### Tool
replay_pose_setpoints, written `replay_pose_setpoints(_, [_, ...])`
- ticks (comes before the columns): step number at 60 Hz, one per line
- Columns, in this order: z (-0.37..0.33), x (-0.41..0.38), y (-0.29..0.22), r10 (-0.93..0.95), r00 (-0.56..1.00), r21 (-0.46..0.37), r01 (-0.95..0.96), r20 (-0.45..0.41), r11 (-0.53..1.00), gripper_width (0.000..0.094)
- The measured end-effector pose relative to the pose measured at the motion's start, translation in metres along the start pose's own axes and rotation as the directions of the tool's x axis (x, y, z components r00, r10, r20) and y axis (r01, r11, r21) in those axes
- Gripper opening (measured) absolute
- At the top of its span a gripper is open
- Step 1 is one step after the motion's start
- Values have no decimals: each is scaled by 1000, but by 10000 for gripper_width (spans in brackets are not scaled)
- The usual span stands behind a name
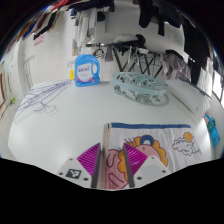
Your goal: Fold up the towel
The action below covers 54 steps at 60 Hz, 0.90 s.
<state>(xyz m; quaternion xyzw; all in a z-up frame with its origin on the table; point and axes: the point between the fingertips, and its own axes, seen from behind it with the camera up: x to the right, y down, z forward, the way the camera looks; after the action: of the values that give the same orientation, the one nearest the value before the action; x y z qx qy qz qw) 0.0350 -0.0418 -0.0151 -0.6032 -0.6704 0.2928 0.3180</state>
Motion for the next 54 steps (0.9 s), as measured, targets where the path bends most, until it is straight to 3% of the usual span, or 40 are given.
replay_pose_setpoints(3, [-2,19,-3,-41,998,3,42,-54,999,15])
replay_pose_setpoints(17, [-9,17,-12,32,999,-20,-32,-6,999,9])
replay_pose_setpoints(29, [-58,60,-68,104,992,48,-108,74,993,8])
replay_pose_setpoints(40, [-79,160,-87,93,995,84,-95,22,992,9])
replay_pose_setpoints(54, [-58,267,-42,121,990,33,-120,-65,992,18])
